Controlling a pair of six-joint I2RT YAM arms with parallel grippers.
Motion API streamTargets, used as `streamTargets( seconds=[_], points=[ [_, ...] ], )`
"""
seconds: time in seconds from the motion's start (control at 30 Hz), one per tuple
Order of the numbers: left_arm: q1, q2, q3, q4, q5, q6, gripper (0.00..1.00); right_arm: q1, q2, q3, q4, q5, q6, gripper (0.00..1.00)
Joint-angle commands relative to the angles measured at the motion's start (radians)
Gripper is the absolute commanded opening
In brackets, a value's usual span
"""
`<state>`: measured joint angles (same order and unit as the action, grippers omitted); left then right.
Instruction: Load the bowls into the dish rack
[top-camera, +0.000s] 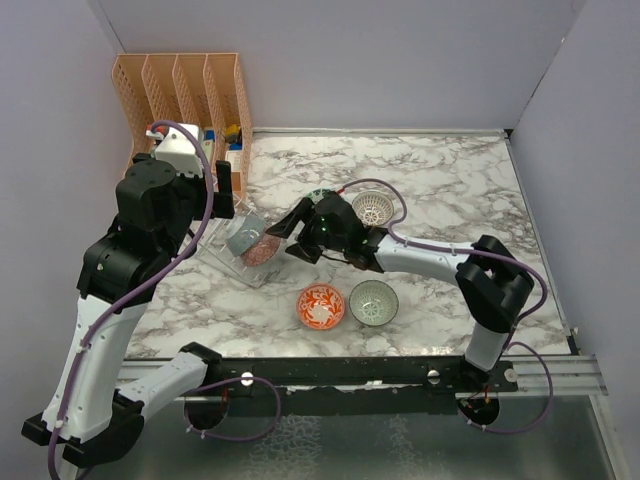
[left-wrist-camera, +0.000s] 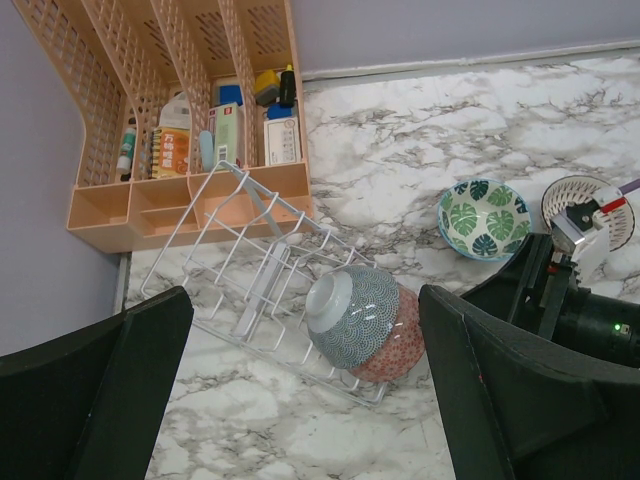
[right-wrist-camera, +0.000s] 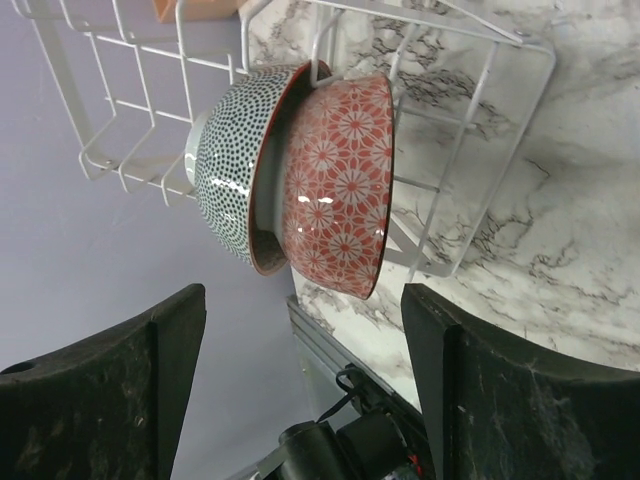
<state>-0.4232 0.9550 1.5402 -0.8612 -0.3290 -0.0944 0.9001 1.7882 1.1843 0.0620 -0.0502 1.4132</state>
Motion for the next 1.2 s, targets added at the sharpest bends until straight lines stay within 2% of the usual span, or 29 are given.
streamTargets(
  seconds=[0.0, 1.17],
  points=[
    [-0.004, 0.000, -0.003, 0.025, -0.010, 0.005, 0.99, -0.031, 0.043, -0.038, 0.208, -0.073, -0.023, 0.79],
    [-0.003, -0.001, -0.003, 0.033, -0.031, 0.024, 0.99, -0.035, 0.182, 0.122, 0.248, -0.220, -0.002, 0.81]
  ],
)
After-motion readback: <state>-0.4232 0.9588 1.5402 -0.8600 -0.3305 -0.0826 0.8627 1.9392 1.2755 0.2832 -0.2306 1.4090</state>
